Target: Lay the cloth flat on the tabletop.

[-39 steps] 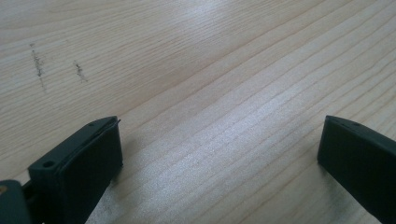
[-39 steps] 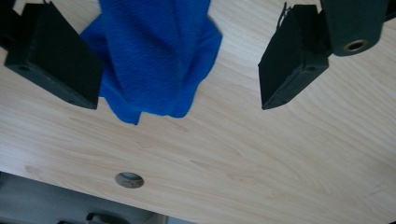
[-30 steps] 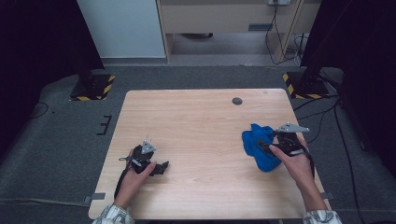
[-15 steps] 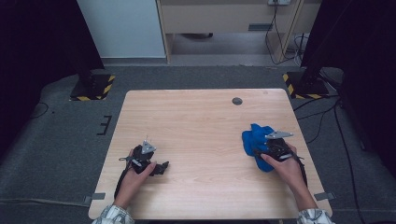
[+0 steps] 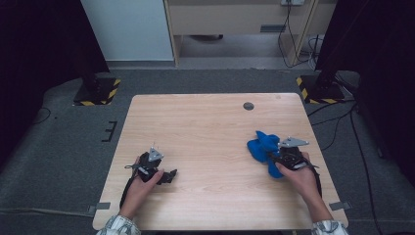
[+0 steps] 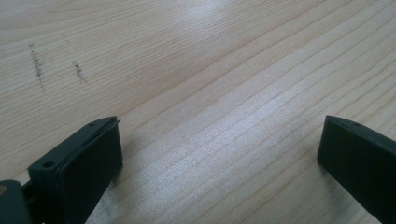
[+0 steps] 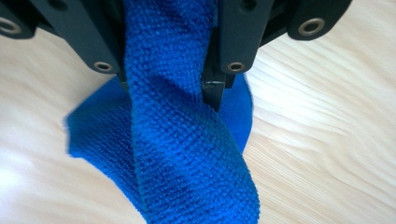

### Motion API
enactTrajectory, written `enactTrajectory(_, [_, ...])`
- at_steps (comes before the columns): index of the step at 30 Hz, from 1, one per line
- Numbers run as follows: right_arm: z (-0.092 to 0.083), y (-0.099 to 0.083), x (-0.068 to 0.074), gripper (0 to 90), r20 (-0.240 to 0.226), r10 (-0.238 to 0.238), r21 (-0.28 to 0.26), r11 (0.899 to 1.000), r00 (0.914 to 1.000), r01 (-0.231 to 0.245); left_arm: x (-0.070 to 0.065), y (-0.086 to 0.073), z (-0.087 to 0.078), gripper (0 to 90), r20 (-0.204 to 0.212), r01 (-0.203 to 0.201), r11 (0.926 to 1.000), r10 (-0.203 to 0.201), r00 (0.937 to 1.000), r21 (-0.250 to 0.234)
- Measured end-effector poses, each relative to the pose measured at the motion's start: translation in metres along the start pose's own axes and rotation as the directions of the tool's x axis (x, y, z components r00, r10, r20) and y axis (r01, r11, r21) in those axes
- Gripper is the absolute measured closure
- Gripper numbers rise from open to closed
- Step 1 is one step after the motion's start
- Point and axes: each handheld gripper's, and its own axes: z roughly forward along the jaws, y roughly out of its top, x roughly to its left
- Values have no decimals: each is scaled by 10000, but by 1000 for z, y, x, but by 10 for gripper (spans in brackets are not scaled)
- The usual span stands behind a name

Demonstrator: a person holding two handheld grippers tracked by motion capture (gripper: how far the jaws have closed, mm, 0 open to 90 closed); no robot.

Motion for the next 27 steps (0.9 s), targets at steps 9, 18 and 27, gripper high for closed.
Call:
enactTrajectory(9, [4,32,63,703,-1942,-1016,-877,9924,9757,859,0,0,0,0,-3,-3,10000,3,10000,-3])
enactTrajectory(18, [34,66,133,537,-3234,-2504,-1308,9669,9125,2189,0,0,0,0,13,-20,10000,20,10000,0])
enactTrajectory(27, [23,54,141,186,-2635,-2570,-844,9663,9298,2432,0,0,0,0,-9,-8,10000,8,10000,16])
